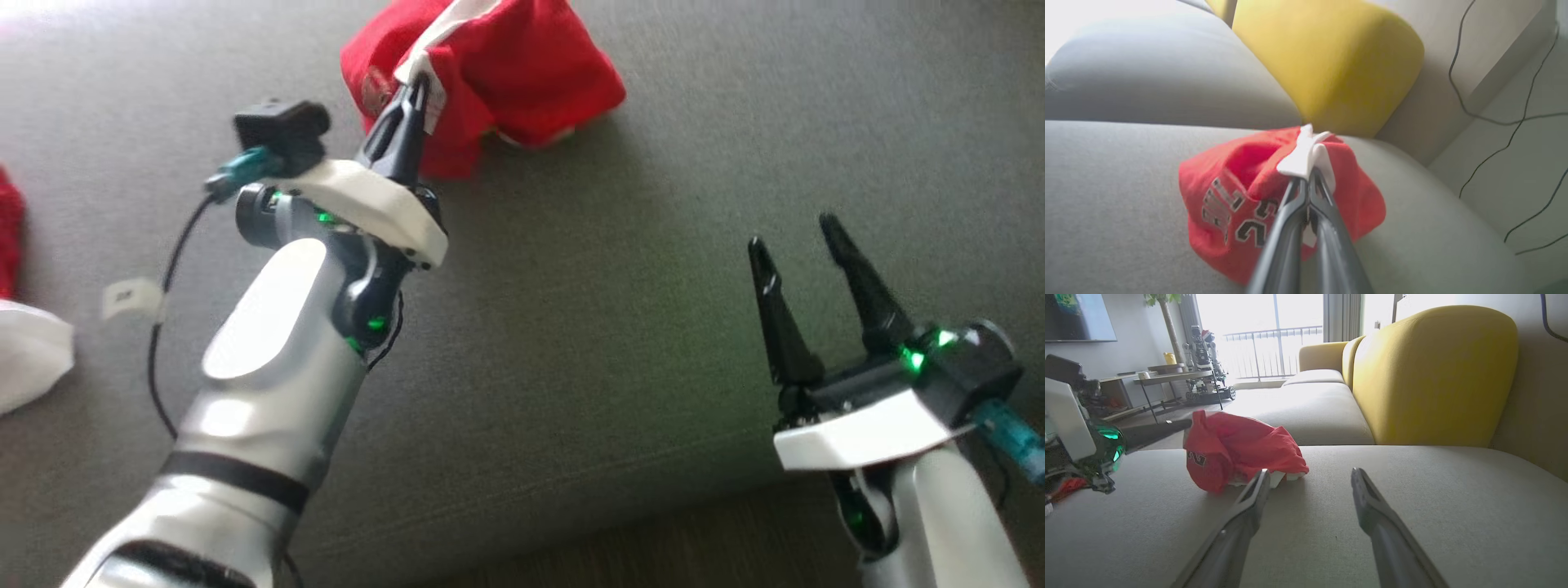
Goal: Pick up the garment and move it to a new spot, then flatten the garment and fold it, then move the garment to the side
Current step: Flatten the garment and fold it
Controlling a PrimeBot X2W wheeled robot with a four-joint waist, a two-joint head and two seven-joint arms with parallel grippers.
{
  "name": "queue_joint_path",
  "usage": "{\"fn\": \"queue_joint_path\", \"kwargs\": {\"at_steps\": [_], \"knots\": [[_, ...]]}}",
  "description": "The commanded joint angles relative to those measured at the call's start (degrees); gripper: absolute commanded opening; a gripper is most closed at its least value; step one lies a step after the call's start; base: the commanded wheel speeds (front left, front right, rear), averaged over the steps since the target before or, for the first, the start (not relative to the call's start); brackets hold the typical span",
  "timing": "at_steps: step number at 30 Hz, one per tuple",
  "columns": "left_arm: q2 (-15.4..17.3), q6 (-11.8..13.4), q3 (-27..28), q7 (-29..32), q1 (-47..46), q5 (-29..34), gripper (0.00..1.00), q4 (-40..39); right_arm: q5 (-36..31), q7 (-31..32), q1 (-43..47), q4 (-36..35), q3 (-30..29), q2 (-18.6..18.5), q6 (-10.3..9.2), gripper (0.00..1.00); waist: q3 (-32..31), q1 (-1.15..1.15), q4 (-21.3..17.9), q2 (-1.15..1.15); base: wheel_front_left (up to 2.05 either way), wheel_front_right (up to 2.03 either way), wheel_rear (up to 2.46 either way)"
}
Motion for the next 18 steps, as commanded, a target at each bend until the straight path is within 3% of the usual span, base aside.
{"fn": "queue_joint_path", "kwargs": {"at_steps": [1,5,10,14,18], "knots": [[1.4,-0.5,3.6,-0.7,0.3,-0.6,0.0,-3.8,0.5,-0.5,1.5,-1.4,1.1,-0.5,-0.01,1.0,-2.8,0.0,2.1,0.0,0.0,0.0,0.0],[1.4,-0.7,8.0,-0.7,2.9,-1.3,0.0,-11.9,0.6,-0.5,2.7,-1.0,1.8,-0.5,-0.01,1.0,-5.7,0.0,3.6,0.0,0.0,0.0,0.0],[1.1,1.1,8.0,-0.7,5.0,-4.2,0.0,-23.2,0.6,-0.5,3.1,-0.9,2.5,-0.5,-0.01,1.0,-7.0,0.0,4.0,0.0,0.0,0.0,0.0],[1.0,5.4,3.2,-0.7,4.9,-9.5,0.0,-30.9,0.8,-0.5,2.7,-1.0,3.3,-0.5,-0.01,1.0,-6.3,0.0,2.0,0.0,0.0,0.0,0.0],[1.0,10.3,-3.2,-0.6,2.9,-13.4,0.0,-31.4,1.5,-0.5,1.5,-1.6,4.0,-0.5,-0.01,1.0,-4.2,0.0,-1.9,0.0,0.0,0.0,0.0]]}}
